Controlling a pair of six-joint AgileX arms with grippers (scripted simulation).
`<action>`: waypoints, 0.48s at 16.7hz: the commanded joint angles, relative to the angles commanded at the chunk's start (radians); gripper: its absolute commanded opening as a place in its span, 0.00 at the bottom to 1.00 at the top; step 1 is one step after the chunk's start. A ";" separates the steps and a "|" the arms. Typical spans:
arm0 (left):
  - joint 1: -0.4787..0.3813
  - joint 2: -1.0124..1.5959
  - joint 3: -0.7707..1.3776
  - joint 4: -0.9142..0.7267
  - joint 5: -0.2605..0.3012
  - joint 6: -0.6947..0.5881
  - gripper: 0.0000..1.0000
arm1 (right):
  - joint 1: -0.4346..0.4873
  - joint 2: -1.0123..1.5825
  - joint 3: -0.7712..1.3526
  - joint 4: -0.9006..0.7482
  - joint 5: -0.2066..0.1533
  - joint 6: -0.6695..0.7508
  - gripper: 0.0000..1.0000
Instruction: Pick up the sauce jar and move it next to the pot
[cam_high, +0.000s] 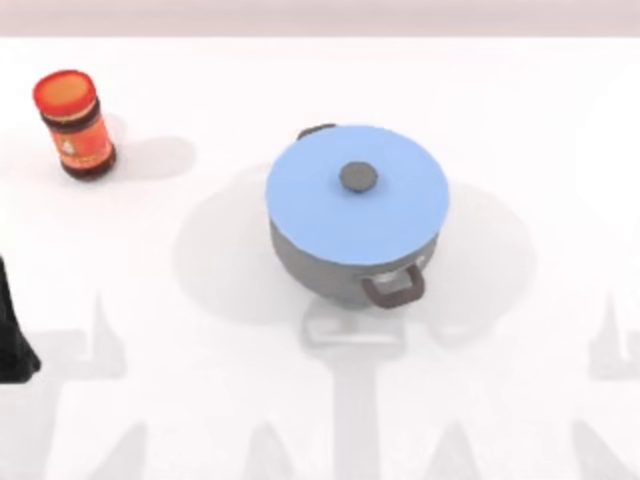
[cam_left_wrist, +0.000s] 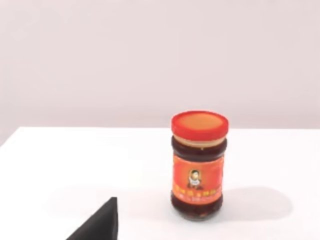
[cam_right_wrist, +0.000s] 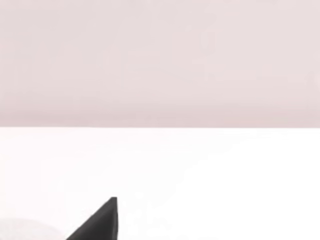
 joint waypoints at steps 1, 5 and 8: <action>0.000 0.000 0.000 0.000 0.000 0.000 1.00 | 0.000 0.000 0.000 0.000 0.000 0.000 1.00; 0.003 0.045 0.043 -0.024 -0.002 0.004 1.00 | 0.000 0.000 0.000 0.000 0.000 0.000 1.00; 0.005 0.169 0.157 -0.092 -0.001 0.014 1.00 | 0.000 0.000 0.000 0.000 0.000 0.000 1.00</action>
